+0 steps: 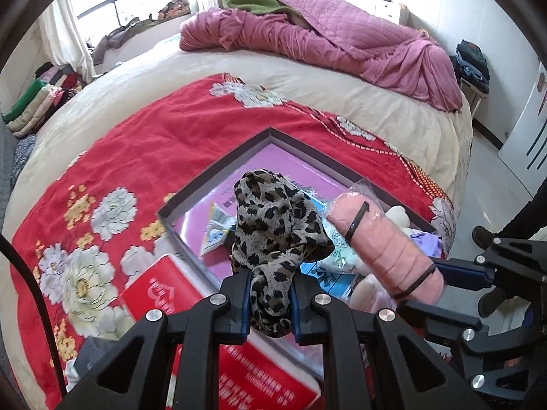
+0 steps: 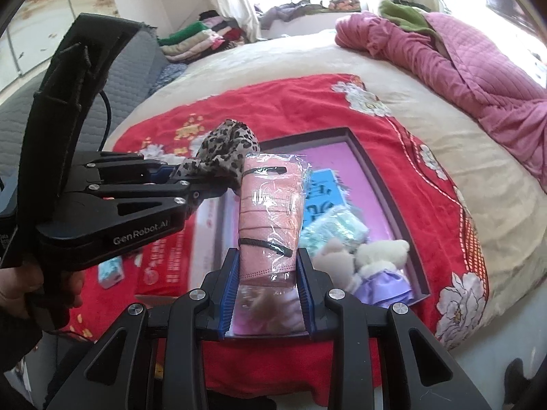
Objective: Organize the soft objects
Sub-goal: 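Carry the scrunchie and the pink towel over the tray with both grippers, then open the left gripper over the tray while the right gripper releases the towel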
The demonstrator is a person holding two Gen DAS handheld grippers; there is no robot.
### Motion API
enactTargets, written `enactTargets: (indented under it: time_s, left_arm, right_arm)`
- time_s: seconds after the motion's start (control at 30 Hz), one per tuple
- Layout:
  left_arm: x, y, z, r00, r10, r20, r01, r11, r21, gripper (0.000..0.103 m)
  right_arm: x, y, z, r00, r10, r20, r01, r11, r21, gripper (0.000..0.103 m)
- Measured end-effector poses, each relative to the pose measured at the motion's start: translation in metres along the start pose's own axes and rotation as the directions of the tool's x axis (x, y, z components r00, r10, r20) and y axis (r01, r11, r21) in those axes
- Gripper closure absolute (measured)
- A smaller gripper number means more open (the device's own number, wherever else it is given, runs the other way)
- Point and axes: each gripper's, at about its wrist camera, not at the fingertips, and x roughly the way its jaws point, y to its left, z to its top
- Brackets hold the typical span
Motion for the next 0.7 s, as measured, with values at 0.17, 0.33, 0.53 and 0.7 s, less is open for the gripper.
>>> enactTargets:
  time_s: [0.17, 0.33, 0.53, 0.7]
  left_arm:
    - [0.024, -0.006, 0.008, 0.999, -0.016, -0.035, 0.016, 1.0, 0.002, 0.085]
    - [0.047, -0.012, 0.012, 0.997, -0.023, -0.073, 0.024, 1.0, 0.017, 0.085]
    - [0.064, -0.016, 0.01, 0.994, -0.026, -0.106, 0.027, 1.0, 0.013, 0.085]
    - [0.075, -0.014, 0.007, 0.991, -0.019, -0.132, 0.019, 1.0, -0.001, 0.085]
  right_arm:
    - [0.016, -0.017, 0.003, 0.999, -0.025, -0.025, 0.026, 0.999, 0.019, 0.07]
    - [0.03, -0.024, 0.003, 0.998, -0.04, -0.053, 0.042, 0.999, 0.023, 0.07]
    - [0.045, -0.034, 0.002, 0.995, -0.055, -0.085, 0.058, 0.998, 0.032, 0.07]
    - [0.051, -0.037, 0.001, 0.994, -0.057, -0.094, 0.06, 0.998, 0.031, 0.07]
